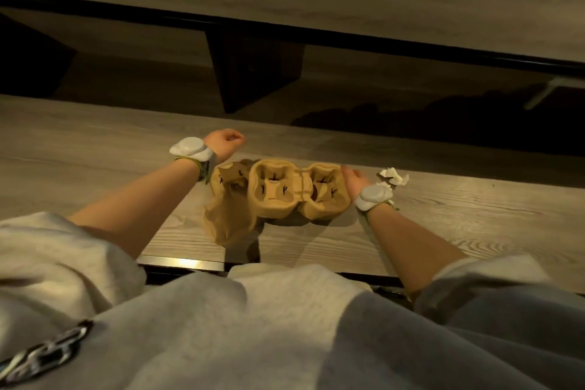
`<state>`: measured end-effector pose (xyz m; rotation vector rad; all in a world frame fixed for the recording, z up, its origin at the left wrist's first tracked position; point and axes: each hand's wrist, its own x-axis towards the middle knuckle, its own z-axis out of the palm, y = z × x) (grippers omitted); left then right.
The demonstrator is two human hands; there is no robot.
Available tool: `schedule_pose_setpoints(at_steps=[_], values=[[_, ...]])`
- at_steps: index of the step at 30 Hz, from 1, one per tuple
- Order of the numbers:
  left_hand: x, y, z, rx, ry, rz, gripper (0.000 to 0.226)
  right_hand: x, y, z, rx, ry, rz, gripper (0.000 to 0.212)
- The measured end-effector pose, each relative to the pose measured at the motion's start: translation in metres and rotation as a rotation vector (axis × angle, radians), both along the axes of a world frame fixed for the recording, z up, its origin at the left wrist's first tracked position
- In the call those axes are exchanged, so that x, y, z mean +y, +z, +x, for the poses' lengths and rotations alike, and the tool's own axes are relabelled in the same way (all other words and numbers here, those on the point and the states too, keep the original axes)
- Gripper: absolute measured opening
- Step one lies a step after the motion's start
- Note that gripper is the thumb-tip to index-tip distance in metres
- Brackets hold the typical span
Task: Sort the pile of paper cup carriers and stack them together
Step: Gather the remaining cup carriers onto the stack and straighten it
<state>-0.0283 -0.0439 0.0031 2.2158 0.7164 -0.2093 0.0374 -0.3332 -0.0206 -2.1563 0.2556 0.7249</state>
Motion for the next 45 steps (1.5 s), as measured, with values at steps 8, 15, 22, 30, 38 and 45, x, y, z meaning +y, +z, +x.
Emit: schedule_pose_setpoints(at_steps=[8, 15, 22, 30, 38, 45], values=[[0.030, -0.046, -0.031, 0.430, 0.027, -0.023, 0.094, 0.016, -0.004, 0.001, 0.023, 0.012, -0.049, 0.055], [0.026, -0.054, -0.031, 0.317, -0.234, 0.220, 0.071, 0.008, -0.009, -0.004, 0.007, 0.041, -0.152, 0.052], [0.041, -0.042, -0.035, 0.105, -0.045, 0.147, 0.051, 0.015, -0.006, 0.003, -0.036, -0.031, -0.110, 0.049], [0.041, 0.015, -0.012, -0.014, 0.058, -0.520, 0.039, 0.040, 0.015, 0.029, -0.354, 0.129, -0.051, 0.048], [0.014, 0.044, 0.004, 0.109, -0.149, -0.709, 0.077, 0.084, 0.036, 0.015, -0.380, 0.448, 0.302, 0.048], [0.012, 0.053, 0.003, 0.131, -0.156, -0.651, 0.102, 0.095, 0.044, 0.010, -0.376, 0.444, 0.371, 0.031]])
